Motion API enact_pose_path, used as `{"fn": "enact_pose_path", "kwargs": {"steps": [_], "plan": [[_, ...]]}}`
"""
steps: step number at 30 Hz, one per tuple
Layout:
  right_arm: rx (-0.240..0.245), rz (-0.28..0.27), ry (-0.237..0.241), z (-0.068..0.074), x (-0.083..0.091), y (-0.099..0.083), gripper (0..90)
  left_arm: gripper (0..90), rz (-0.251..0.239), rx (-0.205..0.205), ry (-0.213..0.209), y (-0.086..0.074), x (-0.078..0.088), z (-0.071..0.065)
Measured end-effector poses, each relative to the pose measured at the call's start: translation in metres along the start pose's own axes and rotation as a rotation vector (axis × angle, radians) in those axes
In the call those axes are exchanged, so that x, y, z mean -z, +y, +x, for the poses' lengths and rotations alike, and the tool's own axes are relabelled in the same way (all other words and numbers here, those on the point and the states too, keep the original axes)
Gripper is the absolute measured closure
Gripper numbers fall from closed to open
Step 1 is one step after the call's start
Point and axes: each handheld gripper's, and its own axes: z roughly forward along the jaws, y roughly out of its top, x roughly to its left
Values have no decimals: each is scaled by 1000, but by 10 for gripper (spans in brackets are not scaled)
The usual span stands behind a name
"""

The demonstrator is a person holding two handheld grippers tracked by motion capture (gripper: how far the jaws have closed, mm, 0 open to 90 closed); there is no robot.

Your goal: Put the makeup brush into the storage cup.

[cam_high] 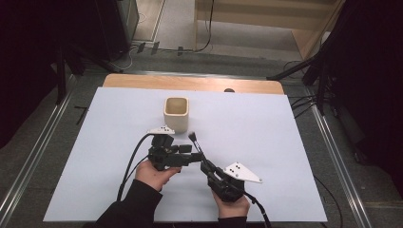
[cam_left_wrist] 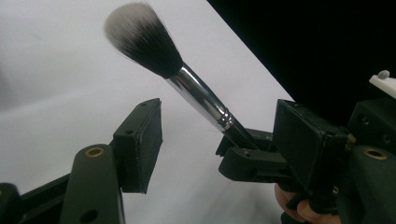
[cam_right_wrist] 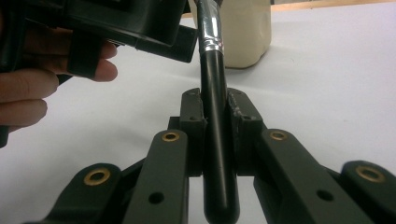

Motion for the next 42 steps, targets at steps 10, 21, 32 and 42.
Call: {"fn": "enact_pose_path", "kwargs": {"steps": [10, 21, 32, 42], "plan": [[11, -15, 0, 3, 0, 1, 791, 402, -29, 75, -10, 1, -6, 2], [30, -5, 18, 9, -4, 0, 791, 599, -59, 146, -27, -1, -7, 11], [18, 40, 42, 9, -9, -1, 788, 707, -52, 187, -65, -2, -6, 17], [22, 75, 37, 10, -13, -2, 782, 762, -46, 229, -120, -3, -7, 21]]}}
